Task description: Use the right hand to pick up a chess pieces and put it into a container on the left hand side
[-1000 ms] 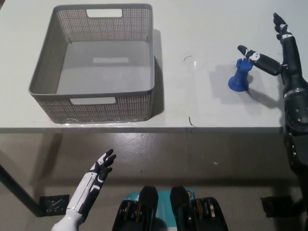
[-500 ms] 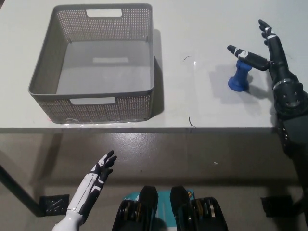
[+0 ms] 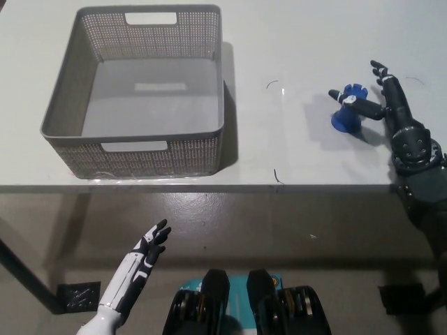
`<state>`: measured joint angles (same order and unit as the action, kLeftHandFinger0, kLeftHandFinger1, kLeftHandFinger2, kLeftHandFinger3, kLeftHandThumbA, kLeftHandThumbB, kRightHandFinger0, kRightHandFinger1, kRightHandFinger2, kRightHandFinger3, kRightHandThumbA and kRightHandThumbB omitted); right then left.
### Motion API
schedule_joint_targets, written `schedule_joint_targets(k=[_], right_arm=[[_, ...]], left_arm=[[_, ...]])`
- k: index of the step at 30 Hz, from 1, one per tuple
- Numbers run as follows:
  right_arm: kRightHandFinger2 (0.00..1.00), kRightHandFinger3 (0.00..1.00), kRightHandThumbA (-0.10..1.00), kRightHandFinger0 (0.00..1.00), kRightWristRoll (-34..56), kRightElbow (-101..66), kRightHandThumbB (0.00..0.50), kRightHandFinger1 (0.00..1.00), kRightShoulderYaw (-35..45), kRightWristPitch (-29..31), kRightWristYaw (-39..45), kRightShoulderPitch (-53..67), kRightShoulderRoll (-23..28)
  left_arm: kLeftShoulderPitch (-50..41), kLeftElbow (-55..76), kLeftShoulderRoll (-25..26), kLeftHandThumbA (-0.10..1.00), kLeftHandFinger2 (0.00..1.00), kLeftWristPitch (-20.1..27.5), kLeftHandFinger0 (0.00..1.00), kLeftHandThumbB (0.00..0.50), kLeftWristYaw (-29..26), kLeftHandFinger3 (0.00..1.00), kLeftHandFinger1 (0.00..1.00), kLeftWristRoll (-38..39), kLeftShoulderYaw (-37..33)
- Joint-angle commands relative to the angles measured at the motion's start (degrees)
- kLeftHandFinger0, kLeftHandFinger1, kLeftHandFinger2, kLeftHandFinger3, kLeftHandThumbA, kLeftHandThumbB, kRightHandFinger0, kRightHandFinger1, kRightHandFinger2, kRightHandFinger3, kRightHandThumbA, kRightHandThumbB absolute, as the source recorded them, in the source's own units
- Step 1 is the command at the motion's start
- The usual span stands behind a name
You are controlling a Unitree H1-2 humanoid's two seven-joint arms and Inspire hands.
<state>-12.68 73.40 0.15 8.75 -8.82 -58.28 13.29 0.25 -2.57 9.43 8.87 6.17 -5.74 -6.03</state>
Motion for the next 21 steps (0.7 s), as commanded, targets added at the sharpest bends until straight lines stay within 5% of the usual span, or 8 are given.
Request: schedule_joint_targets(k=[1,12,14,21], right_arm=[[1.00,1.00,1.00,1.00,0.6,1.2,0.406,1.00,-0.7,1.5,-1.5,-4.4,2.0],[1.00,1.00,0.99,1.00,1.7,4.5,0.396,1.00,-0.7,1.2,-0.4,-4.1,2.0],[1.00,1.00,0.97,1.00,2.5,4.8,0.434,1.00,-0.1,1.5,0.3,-4.3,1.6],[1.00,1.00,1.00,1.00,1.6,5.0,0.442,1.00,-1.6,1.3,-0.7,-5.3,0.5]], left_arm=[[0.0,0.4,1.1,1.00,1.00,2.6,1.00,0.250,1.1,1.00,1.00,0.2,-0.2],[0.4,0.5,0.9,1.00,1.00,2.9,1.00,0.246,1.5,1.00,1.00,-0.2,-0.5],[0.6,0.4,0.8,1.00,1.00,3.1,1.00,0.239,1.5,1.00,1.00,0.1,-0.4],[1.2,0.4,0.9,1.00,1.00,2.9,1.00,0.241,1.3,1.00,1.00,-0.8,-0.6]])
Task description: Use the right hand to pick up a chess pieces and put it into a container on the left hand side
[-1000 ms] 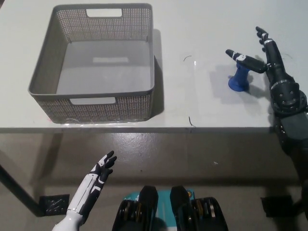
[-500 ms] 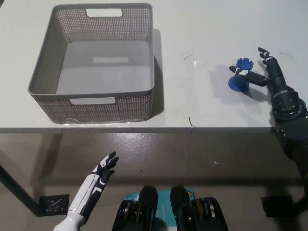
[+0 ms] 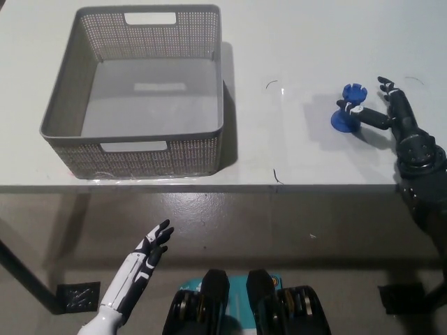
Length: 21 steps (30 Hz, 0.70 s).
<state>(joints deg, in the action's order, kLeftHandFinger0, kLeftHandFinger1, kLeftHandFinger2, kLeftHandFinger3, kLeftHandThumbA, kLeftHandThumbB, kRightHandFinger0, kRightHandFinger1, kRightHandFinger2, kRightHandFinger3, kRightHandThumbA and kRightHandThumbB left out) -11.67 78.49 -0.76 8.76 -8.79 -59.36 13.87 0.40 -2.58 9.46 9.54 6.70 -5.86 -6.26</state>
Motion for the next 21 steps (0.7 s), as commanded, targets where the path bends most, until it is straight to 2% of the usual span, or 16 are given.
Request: schedule_joint_targets(k=[1,11,17,21], right_arm=[[1.00,1.00,0.99,1.00,0.6,0.0,0.442,1.00,-0.8,1.3,-0.9,-4.3,-0.2],[1.00,1.00,0.96,1.00,0.5,-0.2,0.407,1.00,-2.4,0.9,-0.4,-5.8,-1.4],[1.00,1.00,0.95,1.00,0.3,0.2,0.383,1.00,-3.0,1.7,-0.6,-5.8,-2.3],[1.00,1.00,0.93,1.00,0.6,0.9,0.395,1.00,-2.9,1.5,-0.7,-5.6,-2.6]], left_arm=[[1.2,0.2,0.9,1.00,1.00,2.4,1.00,0.241,0.8,1.00,1.00,-0.5,-0.3],[1.9,-0.5,1.0,1.00,1.00,3.1,1.00,0.232,1.6,1.00,1.00,0.6,-0.1],[1.6,0.2,0.7,1.00,1.00,1.9,1.00,0.248,1.8,1.00,1.00,0.8,-0.1],[1.7,-0.4,0.9,1.00,1.00,2.9,1.00,0.227,1.8,1.00,1.00,1.0,0.0]])
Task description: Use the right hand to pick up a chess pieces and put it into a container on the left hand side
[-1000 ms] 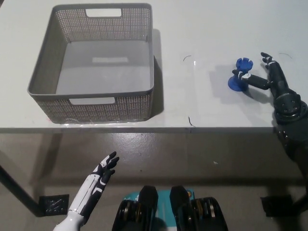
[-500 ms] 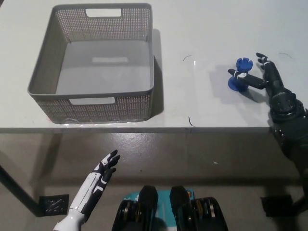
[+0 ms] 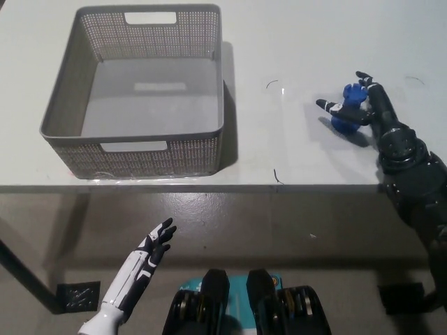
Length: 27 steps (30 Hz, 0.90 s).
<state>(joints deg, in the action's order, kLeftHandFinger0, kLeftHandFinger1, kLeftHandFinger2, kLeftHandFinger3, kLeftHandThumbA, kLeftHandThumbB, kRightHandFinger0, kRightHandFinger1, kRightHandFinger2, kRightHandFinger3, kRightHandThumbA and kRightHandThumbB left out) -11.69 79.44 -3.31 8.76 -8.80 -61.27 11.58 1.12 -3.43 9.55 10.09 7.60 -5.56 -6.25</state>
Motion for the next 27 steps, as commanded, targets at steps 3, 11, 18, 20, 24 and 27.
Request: schedule_joint_targets(k=[3,11,18,20,24,27], right_arm=[[1.00,1.00,0.75,1.00,2.8,0.3,0.406,1.00,1.9,0.5,-3.3,-3.6,-0.7],[0.56,0.54,-0.10,0.00,4.6,1.2,0.189,0.14,5.3,0.9,-9.6,-2.2,-0.1],[0.57,0.62,-0.10,0.00,5.6,1.1,0.156,0.04,6.8,3.0,-10.8,-2.0,-0.3],[0.56,0.60,-0.10,0.00,5.7,0.9,0.145,0.01,6.8,3.4,-11.1,-2.1,-0.2],[0.60,0.63,-0.10,0.00,5.7,0.7,0.147,0.05,6.5,3.5,-11.9,-2.5,-0.3],[0.71,0.69,-0.10,0.00,5.7,0.2,0.145,0.20,6.2,3.3,-12.6,-3.5,-0.5]], left_arm=[[1.1,0.3,0.8,1.00,1.00,2.4,1.00,0.216,1.4,1.00,1.00,1.6,0.1],[1.5,0.5,0.8,1.00,1.00,2.2,1.00,0.215,1.7,1.00,1.00,1.6,0.3],[2.0,0.6,0.7,1.00,1.00,1.7,1.00,0.209,2.3,1.00,1.00,2.5,0.6],[2.1,0.9,0.7,1.00,1.00,1.5,1.00,0.203,2.4,1.00,1.00,2.5,0.7],[2.1,0.8,0.8,1.00,1.00,1.7,1.00,0.201,2.5,1.00,1.00,2.7,0.7],[2.2,0.7,0.8,1.00,1.00,1.5,1.00,0.205,2.6,1.00,1.00,2.7,0.8]])
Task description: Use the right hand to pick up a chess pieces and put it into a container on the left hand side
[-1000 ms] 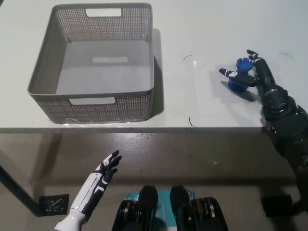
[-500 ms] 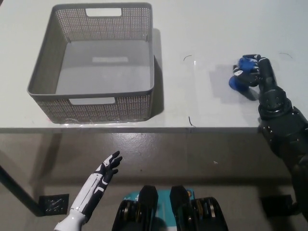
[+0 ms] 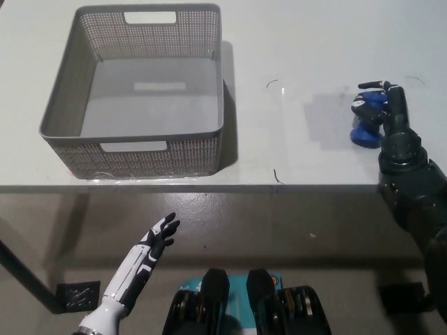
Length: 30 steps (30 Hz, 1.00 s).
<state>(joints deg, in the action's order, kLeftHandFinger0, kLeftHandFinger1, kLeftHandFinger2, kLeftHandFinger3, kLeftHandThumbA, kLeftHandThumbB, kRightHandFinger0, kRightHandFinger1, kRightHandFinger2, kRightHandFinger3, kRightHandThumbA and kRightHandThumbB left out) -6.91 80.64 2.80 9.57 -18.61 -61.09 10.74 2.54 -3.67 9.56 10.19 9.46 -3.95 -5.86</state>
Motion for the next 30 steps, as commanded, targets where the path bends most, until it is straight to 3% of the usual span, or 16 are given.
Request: schedule_joint_targets(k=[1,2,6,10,12,23,26,30], right_arm=[[0.71,0.71,-0.10,0.00,0.9,-1.0,0.144,0.22,0.0,2.4,-2.8,-3.9,0.3],[0.76,0.75,-0.10,0.00,1.1,-1.2,0.138,0.26,0.1,2.6,-2.8,-4.3,0.2],[0.76,0.78,-0.10,0.00,1.4,-3.0,0.149,0.24,0.2,4.3,-2.6,-6.2,-0.3],[0.72,0.77,-0.10,0.00,0.9,-5.0,0.131,0.24,-0.5,5.9,-2.5,-7.6,-1.0],[0.72,0.76,-0.10,0.00,0.4,-6.1,0.146,0.26,-0.9,6.0,-3.1,-8.5,-1.5],[0.78,0.80,-0.10,0.00,-2.0,-13.7,0.108,0.31,-3.9,4.7,-2.9,-12.7,-5.3],[0.77,0.76,-0.10,0.00,-1.6,-14.5,0.122,0.29,-4.3,6.7,-2.3,-13.6,-6.6],[0.78,0.77,-0.10,0.00,-2.3,-14.4,0.130,0.31,-5.9,4.2,-2.8,-17.1,-9.9]], left_arm=[[0.8,0.9,0.8,1.00,1.00,1.4,1.00,0.207,0.8,1.00,1.00,1.2,0.4],[0.9,0.7,0.7,1.00,1.00,1.9,1.00,0.203,0.7,1.00,1.00,1.2,0.5],[0.8,0.7,0.7,1.00,1.00,1.9,1.00,0.201,0.9,1.00,1.00,1.4,0.5],[0.8,0.5,0.7,1.00,1.00,2.0,1.00,0.207,0.8,1.00,1.00,1.0,0.4],[0.7,0.7,0.7,1.00,1.00,1.7,1.00,0.204,0.8,1.00,1.00,0.9,0.4],[0.5,1.0,0.6,1.00,1.00,1.5,1.00,0.190,0.7,1.00,1.00,0.7,0.4],[0.6,0.8,0.6,1.00,1.00,2.0,1.00,0.190,0.6,1.00,1.00,0.6,0.4],[0.8,0.5,0.7,1.00,1.00,2.2,1.00,0.184,0.5,1.00,1.00,0.2,0.3]])
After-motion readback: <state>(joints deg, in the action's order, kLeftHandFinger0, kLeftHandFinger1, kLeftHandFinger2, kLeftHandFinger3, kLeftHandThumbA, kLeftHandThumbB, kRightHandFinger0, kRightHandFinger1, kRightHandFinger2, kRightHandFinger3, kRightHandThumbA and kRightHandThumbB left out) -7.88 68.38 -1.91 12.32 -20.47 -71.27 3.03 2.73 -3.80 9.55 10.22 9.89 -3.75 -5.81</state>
